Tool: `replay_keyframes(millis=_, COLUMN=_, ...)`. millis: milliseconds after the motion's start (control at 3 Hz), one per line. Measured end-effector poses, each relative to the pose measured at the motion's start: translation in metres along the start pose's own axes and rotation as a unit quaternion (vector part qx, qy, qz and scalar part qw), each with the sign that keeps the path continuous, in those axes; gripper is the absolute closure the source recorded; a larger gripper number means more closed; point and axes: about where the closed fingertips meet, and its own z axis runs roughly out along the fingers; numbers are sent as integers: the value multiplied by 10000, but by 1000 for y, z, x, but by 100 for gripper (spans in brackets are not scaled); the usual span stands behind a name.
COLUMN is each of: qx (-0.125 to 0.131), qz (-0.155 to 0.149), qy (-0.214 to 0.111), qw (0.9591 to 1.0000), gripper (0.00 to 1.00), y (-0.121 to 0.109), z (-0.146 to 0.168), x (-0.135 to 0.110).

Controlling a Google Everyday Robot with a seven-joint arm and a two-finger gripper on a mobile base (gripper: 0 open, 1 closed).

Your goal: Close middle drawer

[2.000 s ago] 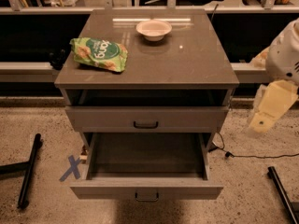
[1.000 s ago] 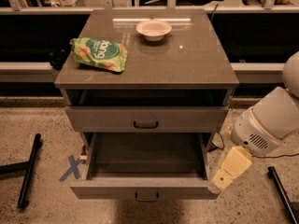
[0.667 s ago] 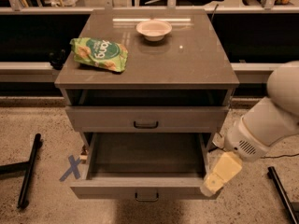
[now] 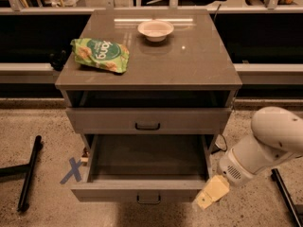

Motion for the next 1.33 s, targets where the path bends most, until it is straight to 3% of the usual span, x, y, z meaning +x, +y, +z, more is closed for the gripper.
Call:
replay_keyframes(millis=667, qx=-507, qz=477, qy=-127, qw=9975, gripper=0, y=-21, z=73, x=22)
replay_keyframes(millis=1333, qx=-1047, qz=642, qy=-153, qw=9923, gripper=0, y=-49, z=137, x=20)
